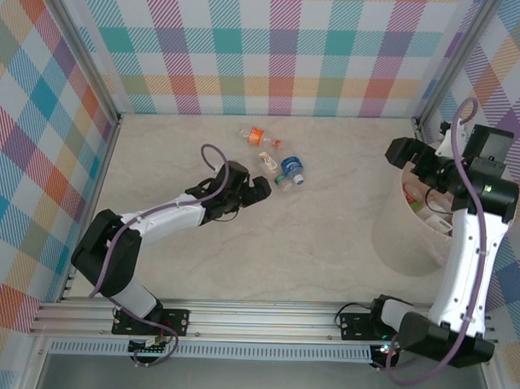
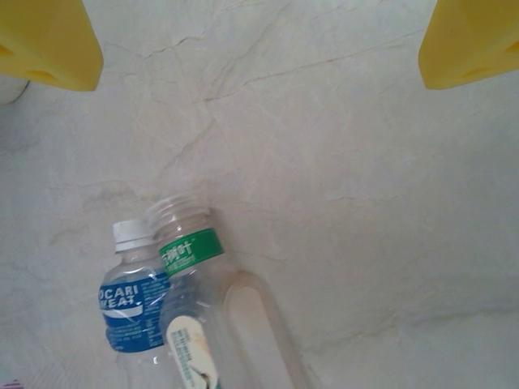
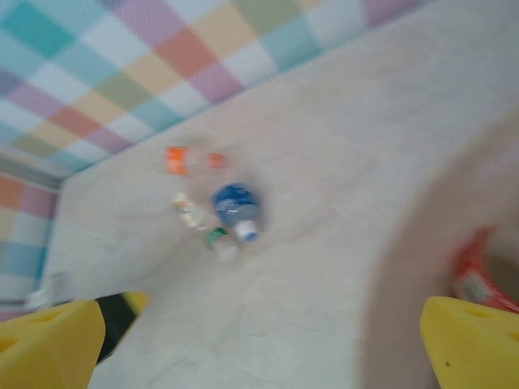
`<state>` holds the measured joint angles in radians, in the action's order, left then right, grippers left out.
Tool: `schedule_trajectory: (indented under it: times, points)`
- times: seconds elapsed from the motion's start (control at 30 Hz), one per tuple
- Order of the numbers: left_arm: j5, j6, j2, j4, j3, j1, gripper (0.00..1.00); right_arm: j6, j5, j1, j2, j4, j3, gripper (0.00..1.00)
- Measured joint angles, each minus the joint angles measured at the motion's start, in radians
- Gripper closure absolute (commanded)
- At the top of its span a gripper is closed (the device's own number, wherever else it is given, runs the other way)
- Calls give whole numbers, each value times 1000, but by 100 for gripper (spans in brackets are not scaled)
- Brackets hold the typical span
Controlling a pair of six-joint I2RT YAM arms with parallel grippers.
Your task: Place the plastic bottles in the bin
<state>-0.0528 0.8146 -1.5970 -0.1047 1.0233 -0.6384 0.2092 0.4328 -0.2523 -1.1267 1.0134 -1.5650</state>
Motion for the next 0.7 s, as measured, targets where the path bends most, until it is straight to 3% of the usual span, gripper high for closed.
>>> schedule_trajectory:
  times: [0.23, 0.47, 0.7]
  points:
    - [-34, 4, -153, -104, 220, 0, 0, 94, 69, 247, 93, -282, 129, 0]
    - [-119, 12, -389, -267, 497, 0, 0, 143, 30, 460, 33, -458, 242, 0]
    - [-177, -2, -597, -362, 756, 0, 0, 135, -60, 543, -13, -480, 243, 0]
